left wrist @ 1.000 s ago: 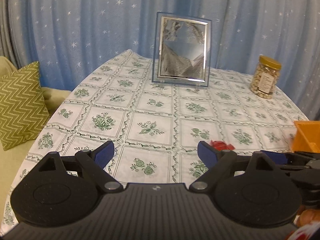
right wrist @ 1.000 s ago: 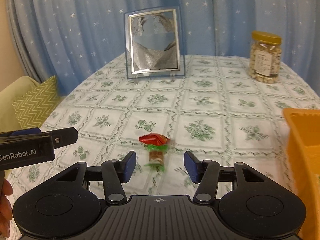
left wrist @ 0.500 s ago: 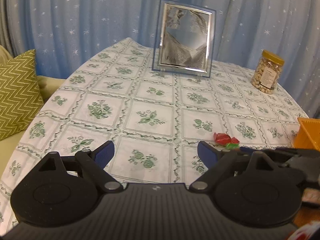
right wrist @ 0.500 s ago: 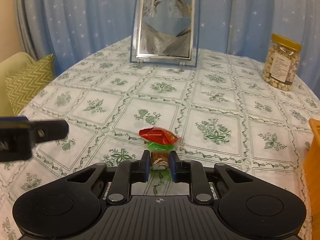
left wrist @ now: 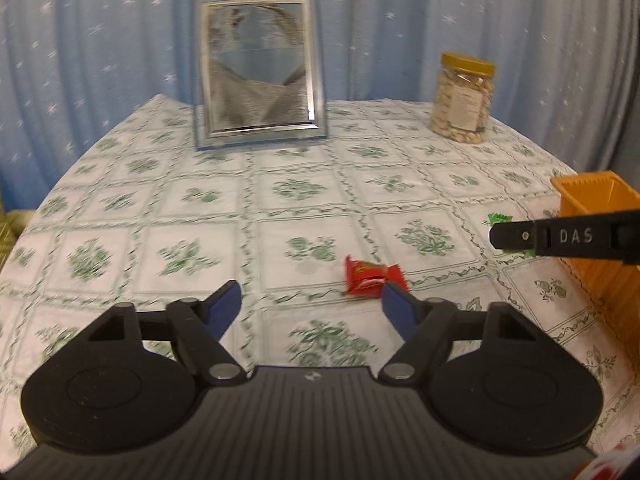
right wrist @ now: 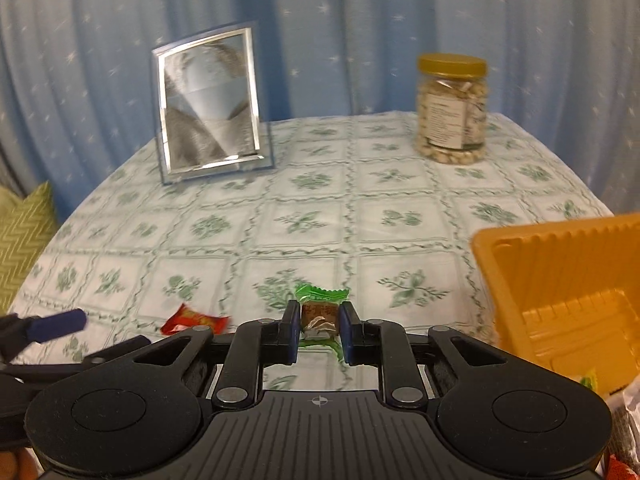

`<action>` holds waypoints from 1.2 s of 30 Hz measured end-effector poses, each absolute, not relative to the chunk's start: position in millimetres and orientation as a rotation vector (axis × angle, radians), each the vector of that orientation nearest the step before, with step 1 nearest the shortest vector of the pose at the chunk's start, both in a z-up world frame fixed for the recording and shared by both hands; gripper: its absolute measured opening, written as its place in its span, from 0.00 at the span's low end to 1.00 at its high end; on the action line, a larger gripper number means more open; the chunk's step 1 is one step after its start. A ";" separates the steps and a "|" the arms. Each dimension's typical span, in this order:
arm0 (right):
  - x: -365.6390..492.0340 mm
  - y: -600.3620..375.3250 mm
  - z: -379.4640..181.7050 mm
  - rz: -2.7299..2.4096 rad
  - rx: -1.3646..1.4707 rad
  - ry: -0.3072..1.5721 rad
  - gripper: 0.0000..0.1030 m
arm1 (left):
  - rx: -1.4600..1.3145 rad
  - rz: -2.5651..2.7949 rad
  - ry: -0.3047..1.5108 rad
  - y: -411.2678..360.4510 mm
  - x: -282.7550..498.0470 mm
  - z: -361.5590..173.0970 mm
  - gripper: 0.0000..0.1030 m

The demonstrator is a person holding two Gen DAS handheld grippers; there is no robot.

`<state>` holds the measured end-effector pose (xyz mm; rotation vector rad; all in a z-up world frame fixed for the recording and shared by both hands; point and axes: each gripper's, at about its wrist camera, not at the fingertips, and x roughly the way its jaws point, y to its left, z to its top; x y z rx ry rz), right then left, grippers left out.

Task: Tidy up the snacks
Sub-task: 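Grasp the red candy wrapper with the left tool, then carry both candies over the orange tray with both tools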

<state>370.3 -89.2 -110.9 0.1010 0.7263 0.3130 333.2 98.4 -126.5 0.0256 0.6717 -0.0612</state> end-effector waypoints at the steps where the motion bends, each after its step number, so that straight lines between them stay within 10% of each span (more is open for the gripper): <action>1: 370.8 -89.5 -110.9 0.314 0.103 0.728 0.20 | 0.037 -0.070 0.667 94.9 336.1 -128.1 0.71; 13: 374.6 -86.2 -114.4 0.349 0.117 0.739 0.20 | 0.203 -0.097 0.675 60.6 368.8 -151.9 0.65; 20: 379.0 -90.8 -111.7 0.348 0.140 0.731 0.20 | 0.176 -0.125 0.683 53.1 368.3 -150.1 0.25; 36: 356.9 -94.9 -97.0 0.360 0.148 0.710 0.20 | -0.055 -0.008 0.697 74.3 323.7 -112.2 0.20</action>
